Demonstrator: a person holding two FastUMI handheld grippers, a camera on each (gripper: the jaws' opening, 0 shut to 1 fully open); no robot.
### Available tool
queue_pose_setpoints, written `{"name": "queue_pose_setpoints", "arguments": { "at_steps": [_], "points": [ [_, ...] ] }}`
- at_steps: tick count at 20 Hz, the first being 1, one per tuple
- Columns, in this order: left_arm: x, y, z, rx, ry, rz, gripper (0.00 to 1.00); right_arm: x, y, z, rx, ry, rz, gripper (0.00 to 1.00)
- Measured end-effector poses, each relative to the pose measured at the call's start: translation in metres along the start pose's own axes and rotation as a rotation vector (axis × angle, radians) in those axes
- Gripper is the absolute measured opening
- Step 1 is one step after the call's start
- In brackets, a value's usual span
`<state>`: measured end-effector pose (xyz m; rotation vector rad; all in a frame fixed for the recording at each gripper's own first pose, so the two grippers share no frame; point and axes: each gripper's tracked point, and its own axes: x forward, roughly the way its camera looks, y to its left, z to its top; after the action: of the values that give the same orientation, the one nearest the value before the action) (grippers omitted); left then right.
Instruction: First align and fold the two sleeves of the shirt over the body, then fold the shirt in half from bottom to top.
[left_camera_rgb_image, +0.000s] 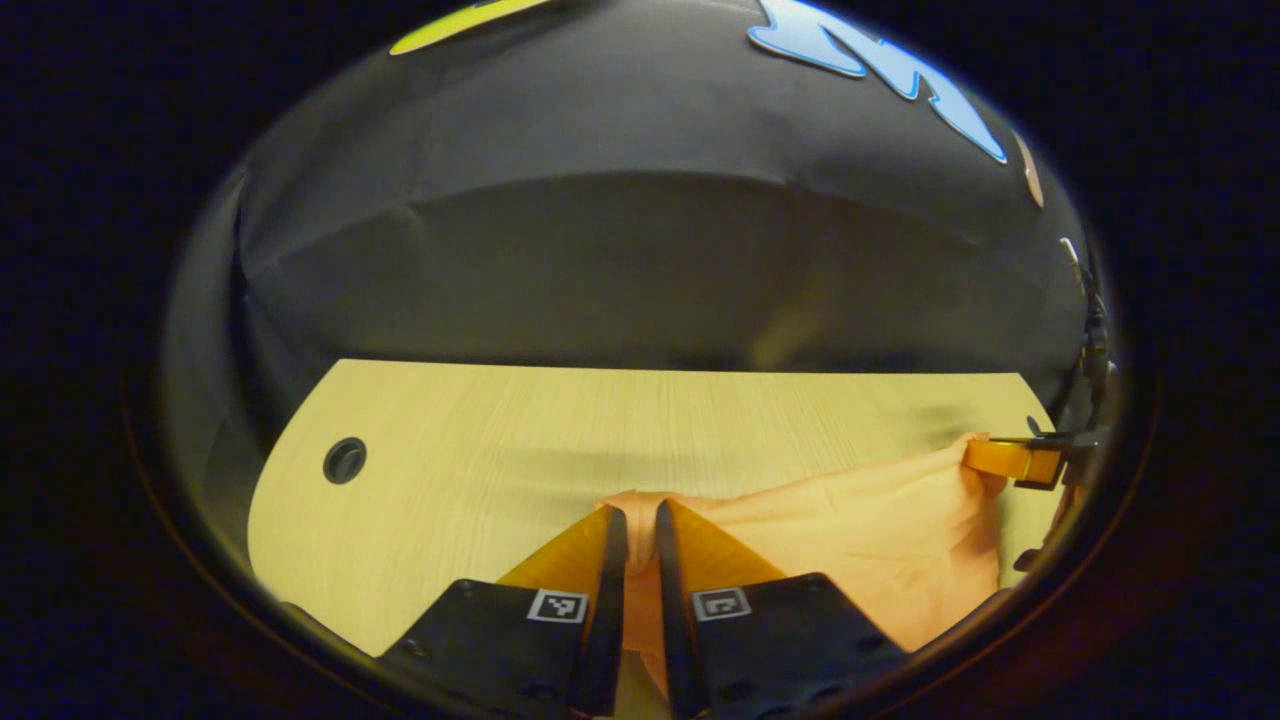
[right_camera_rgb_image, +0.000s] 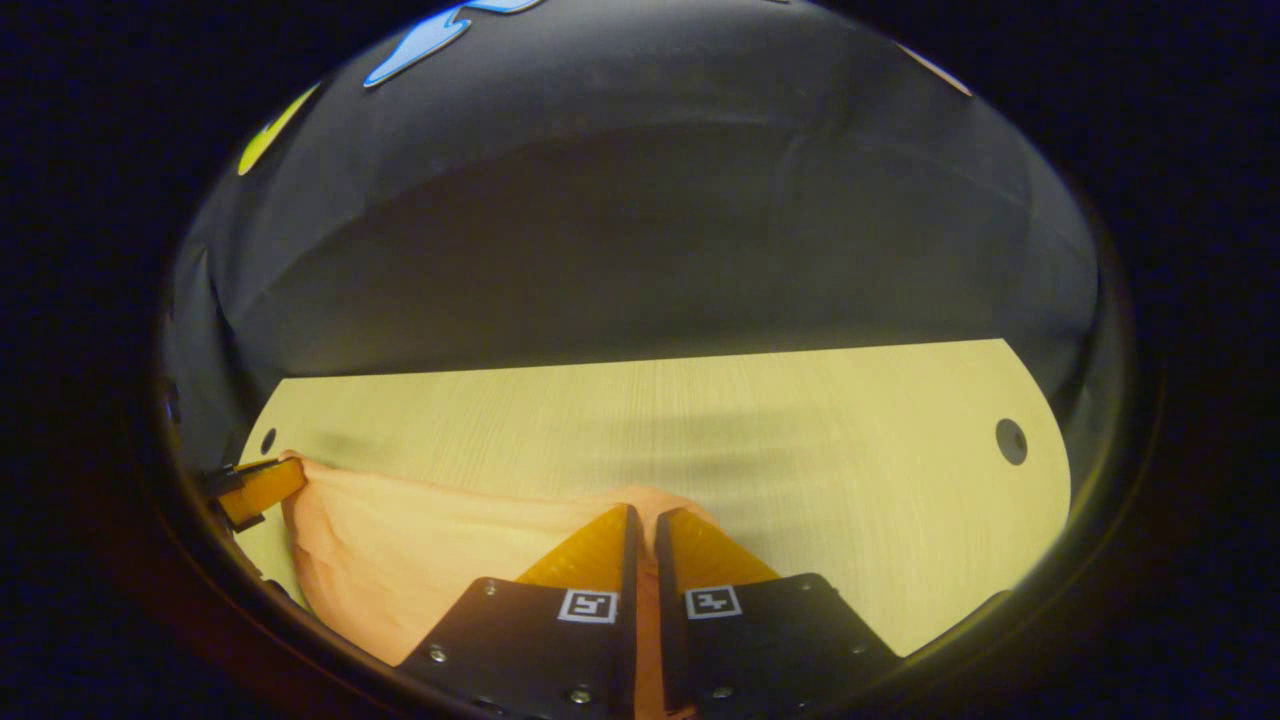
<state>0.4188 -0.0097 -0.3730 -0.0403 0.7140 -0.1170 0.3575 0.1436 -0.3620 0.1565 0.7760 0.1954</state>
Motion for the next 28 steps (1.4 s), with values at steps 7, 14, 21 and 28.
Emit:
{"name": "queue_pose_setpoints", "arguments": {
  "at_steps": [7,14,21,28],
  "points": [
    [-0.042,-0.003,0.004,-0.037,0.002,-0.007,0.89,-0.032,0.007,0.005,0.002,-0.017,0.007,0.59],
    [-0.146,-0.017,0.019,-0.055,-0.034,-0.010,0.94,-0.114,-0.023,-0.005,-0.002,-0.040,0.010,0.69],
    [-0.304,-0.041,0.054,-0.045,-0.166,-0.012,0.90,-0.260,-0.018,0.016,-0.022,-0.152,0.013,0.69],
    [-0.436,-0.062,0.049,-0.043,-0.270,-0.017,0.90,-0.372,-0.011,0.009,0.029,-0.250,0.048,0.69]
  ]
}}
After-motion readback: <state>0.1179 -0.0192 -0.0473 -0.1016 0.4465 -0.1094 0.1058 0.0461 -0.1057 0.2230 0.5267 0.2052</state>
